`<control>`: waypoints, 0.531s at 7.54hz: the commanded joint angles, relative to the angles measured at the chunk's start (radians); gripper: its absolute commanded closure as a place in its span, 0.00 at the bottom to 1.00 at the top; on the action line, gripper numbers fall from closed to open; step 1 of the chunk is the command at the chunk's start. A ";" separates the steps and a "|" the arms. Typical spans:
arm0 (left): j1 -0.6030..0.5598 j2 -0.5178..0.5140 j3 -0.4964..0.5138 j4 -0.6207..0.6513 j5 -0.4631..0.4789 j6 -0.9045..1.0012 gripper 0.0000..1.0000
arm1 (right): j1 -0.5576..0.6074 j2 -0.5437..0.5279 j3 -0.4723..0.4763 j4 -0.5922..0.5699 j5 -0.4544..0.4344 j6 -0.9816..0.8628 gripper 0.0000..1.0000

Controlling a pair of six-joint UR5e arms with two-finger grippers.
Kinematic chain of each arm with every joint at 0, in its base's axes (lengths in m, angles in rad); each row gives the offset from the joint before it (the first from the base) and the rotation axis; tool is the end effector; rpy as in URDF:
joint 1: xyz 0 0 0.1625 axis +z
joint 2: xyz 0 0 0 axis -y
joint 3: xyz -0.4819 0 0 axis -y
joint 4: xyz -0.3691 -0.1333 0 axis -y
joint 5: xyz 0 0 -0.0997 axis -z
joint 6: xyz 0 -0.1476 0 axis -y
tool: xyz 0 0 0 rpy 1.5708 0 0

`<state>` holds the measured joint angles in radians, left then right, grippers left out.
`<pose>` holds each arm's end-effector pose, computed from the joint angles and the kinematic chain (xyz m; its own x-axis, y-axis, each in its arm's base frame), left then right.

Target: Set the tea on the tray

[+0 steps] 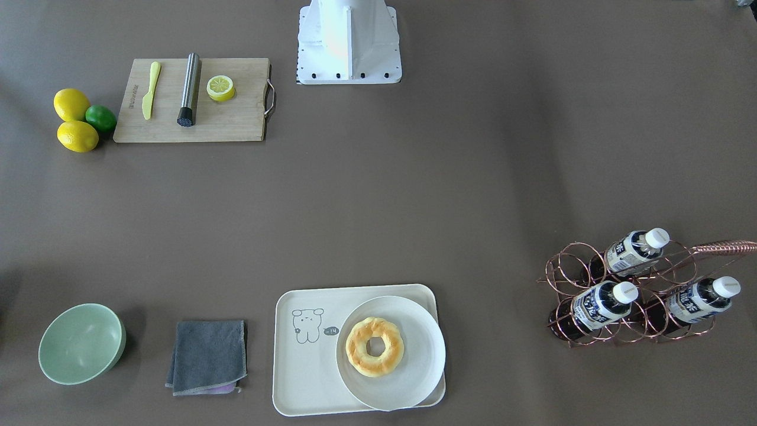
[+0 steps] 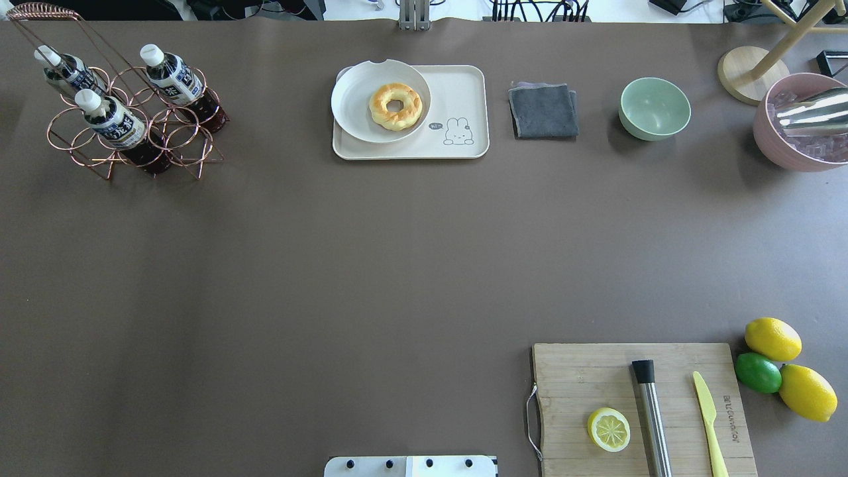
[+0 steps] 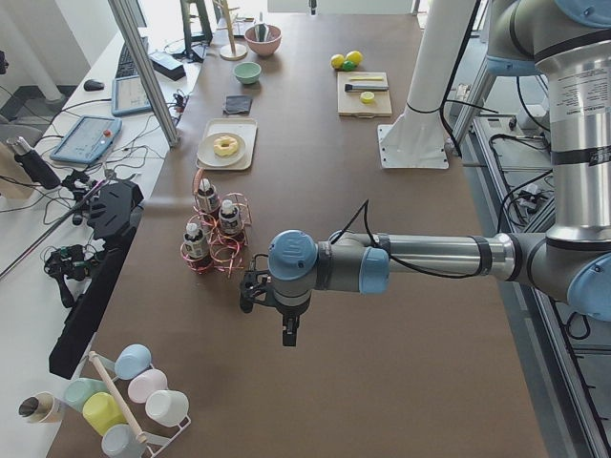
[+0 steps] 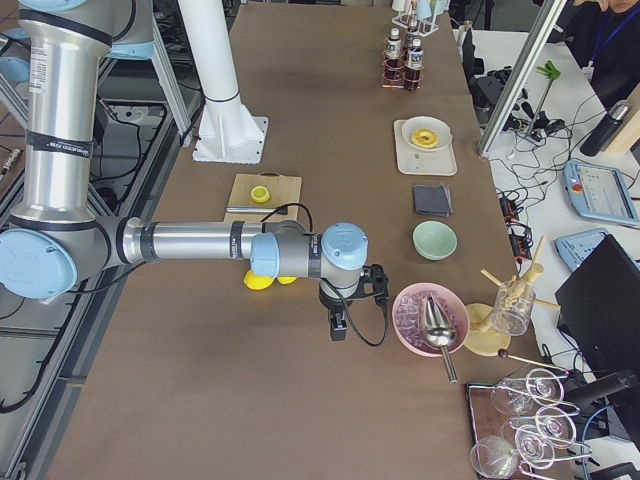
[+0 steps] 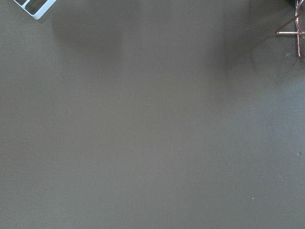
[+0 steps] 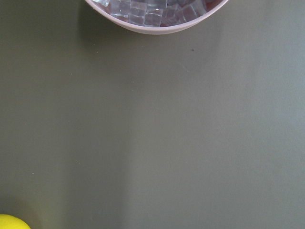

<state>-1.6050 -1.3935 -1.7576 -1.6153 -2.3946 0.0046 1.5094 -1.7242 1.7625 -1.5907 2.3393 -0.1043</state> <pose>-0.0383 -0.3880 0.7281 0.6805 0.0209 -0.7324 0.0310 0.9979 0.0574 0.0063 -0.3980 0.7289 0.7065 -0.1605 0.6893 0.1356 0.9866 0.0906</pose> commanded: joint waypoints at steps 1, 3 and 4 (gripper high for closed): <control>0.000 0.008 -0.020 0.000 0.000 0.002 0.01 | 0.000 0.000 0.000 0.000 0.003 0.000 0.00; 0.000 0.022 -0.036 -0.002 -0.002 -0.001 0.01 | 0.000 -0.002 0.005 0.000 0.006 0.000 0.00; 0.000 0.019 -0.031 -0.002 0.000 -0.003 0.01 | 0.000 -0.003 0.005 0.000 0.006 0.000 0.00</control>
<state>-1.6046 -1.3752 -1.7879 -1.6161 -2.3952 0.0045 1.5094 -1.7251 1.7658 -1.5907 2.3442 -0.1043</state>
